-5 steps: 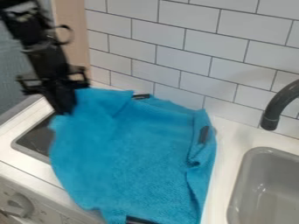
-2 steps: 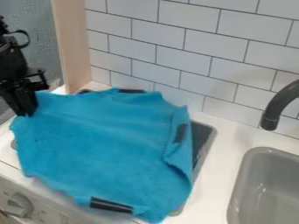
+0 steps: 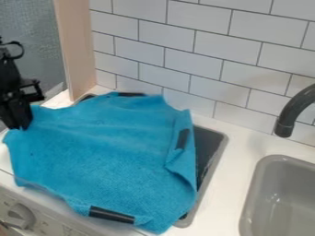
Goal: Unfold cloth from right to left
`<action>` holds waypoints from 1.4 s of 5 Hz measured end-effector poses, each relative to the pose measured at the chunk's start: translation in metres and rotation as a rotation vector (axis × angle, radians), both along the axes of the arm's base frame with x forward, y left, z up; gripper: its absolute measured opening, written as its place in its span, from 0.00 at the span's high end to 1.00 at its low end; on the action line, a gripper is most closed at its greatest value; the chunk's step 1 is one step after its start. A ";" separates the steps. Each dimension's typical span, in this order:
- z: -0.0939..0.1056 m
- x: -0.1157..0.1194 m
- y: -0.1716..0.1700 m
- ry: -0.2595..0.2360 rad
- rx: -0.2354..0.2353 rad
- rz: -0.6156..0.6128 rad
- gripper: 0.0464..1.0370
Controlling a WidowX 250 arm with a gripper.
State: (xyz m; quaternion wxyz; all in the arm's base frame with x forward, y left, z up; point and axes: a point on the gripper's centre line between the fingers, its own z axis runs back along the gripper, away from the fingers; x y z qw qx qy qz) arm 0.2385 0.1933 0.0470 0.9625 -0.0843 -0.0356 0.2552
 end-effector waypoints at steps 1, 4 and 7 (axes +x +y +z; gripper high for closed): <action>0.002 0.001 0.002 0.009 0.007 0.015 0.48; 0.005 0.001 -0.004 0.020 -0.005 0.012 0.03; 0.049 0.015 -0.022 -0.086 0.044 -0.049 0.04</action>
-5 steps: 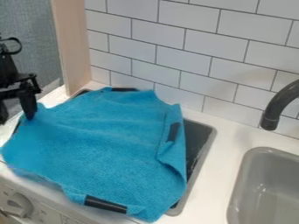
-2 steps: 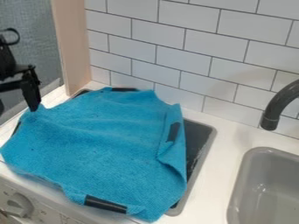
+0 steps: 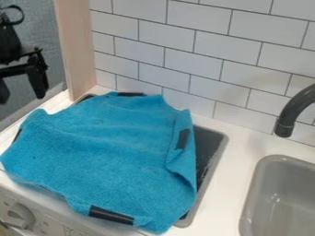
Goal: Unfold cloth from right to left
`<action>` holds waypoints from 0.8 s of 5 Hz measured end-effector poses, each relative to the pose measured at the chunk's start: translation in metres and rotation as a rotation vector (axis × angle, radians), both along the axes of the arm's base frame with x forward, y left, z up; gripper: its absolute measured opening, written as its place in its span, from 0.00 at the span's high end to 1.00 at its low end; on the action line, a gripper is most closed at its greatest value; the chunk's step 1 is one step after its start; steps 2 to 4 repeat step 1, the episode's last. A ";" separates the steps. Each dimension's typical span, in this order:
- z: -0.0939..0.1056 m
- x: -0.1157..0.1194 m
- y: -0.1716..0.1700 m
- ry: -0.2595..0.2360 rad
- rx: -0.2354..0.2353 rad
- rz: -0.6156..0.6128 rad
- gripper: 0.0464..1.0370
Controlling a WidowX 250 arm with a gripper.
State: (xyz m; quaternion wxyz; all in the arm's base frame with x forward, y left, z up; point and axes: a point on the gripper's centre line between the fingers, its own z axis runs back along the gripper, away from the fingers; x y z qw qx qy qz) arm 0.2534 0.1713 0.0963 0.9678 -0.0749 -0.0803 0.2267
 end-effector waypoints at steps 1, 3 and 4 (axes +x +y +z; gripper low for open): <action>0.000 0.000 0.000 -0.001 0.000 0.003 0.04; 0.000 0.000 0.000 -0.001 0.000 0.003 0.04; 0.000 0.000 0.000 -0.001 0.000 0.003 0.04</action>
